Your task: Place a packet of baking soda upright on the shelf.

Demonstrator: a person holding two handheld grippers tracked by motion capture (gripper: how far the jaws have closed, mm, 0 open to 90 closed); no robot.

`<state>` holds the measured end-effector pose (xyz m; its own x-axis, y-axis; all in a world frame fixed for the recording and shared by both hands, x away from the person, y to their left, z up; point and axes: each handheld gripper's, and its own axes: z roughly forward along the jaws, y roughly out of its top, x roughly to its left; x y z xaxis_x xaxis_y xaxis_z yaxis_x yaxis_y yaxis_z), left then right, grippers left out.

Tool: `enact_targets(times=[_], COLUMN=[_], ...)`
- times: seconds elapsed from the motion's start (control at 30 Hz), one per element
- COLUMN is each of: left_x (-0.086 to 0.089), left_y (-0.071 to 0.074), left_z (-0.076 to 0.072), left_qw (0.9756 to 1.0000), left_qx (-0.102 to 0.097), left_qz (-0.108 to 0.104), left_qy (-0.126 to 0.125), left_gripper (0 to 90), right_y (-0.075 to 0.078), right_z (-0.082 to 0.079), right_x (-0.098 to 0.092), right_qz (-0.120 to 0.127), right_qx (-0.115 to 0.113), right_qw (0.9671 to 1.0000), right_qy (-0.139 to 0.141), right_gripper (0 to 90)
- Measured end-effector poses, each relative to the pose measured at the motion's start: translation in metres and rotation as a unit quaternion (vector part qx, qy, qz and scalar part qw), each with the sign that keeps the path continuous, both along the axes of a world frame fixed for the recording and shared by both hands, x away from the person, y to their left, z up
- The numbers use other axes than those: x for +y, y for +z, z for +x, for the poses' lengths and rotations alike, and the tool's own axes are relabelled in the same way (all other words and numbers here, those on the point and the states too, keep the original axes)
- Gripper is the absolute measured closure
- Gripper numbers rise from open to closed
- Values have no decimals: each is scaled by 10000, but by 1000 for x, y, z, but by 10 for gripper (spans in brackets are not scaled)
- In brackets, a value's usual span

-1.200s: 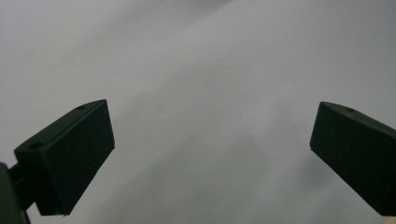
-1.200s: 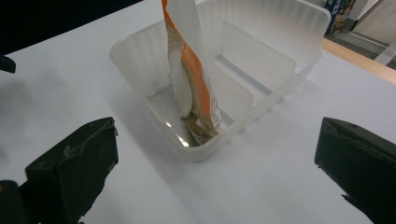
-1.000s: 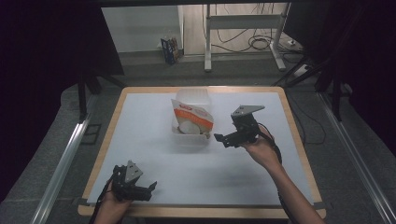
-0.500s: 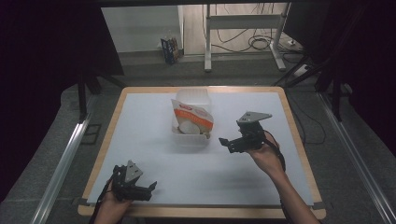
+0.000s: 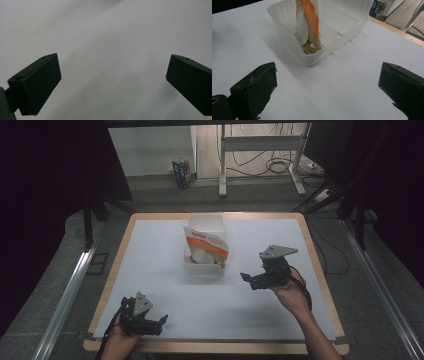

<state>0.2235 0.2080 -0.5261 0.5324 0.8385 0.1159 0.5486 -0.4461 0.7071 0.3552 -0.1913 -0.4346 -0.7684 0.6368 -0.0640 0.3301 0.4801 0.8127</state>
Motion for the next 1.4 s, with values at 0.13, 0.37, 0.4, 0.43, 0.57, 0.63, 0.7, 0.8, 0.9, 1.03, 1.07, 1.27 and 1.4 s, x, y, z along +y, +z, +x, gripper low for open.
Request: enact_targets(times=[0.13, 0.37, 0.4, 0.43, 0.57, 0.63, 0.7, 0.8, 0.9, 1.03, 1.07, 1.27, 1.4], left_x=[0, 0, 0, 0, 0, 0, 0, 0, 0, 0, 0, 0, 0], left_y=[0, 0, 0, 0, 0, 0, 0, 0, 0, 0, 0, 0, 0], left_z=[0, 0, 0, 0, 0, 0, 0, 0, 0, 0, 0, 0, 1], left_qw=[10000, 10000, 10000, 10000, 10000, 10000, 10000, 10000, 10000, 10000, 10000, 10000, 10000], left_qx=[-6, -6, -5, -6, -2, -4, -3, 2, 2, 6, 9, 12, 16], left_qz=[-17, -12, -12, -18, -17, -8, -5, -10, -10, -11, -9, 3, 15], left_qy=[6, 6, 7, 9, 3, 2, 1, 9, 9, 13, 14, 16, 10], left_gripper=[0, 0, 0, 0, 0, 0, 0, 0, 0, 0, 0, 0, 0], right_y=[-2, -8, -8, -9, -12, -13, -14, -14, -14, -14, -14, -13, -13], right_z=[-3, -7, -7, -8, -12, -14, -16, -21, -24, -28, -31, -39, -45], right_x=[-3, -10, -10, -10, -10, -11, -12, -14, -16, -18, -20, -28, -34], right_qz=[-11, -16, -23, -28, -97, -118, -140, -143, -152, -161, -173, -151, -141], right_qx=[8, 28, 30, 37, 39, 53, 56, 79, 83, 100, 110, 90, 60], right_qw=[10000, 10000, 10000, 10000, 9999, 9999, 9999, 9998, 9998, 9998, 9998, 9998, 9998], right_qy=[-20, -90, -91, -84, -73, -70, -73, -67, -71, -70, -79, -125, -144], right_gripper=[16, 16, 16, 16, 16, 15, 16, 15, 16, 14, 13, 12, 11])
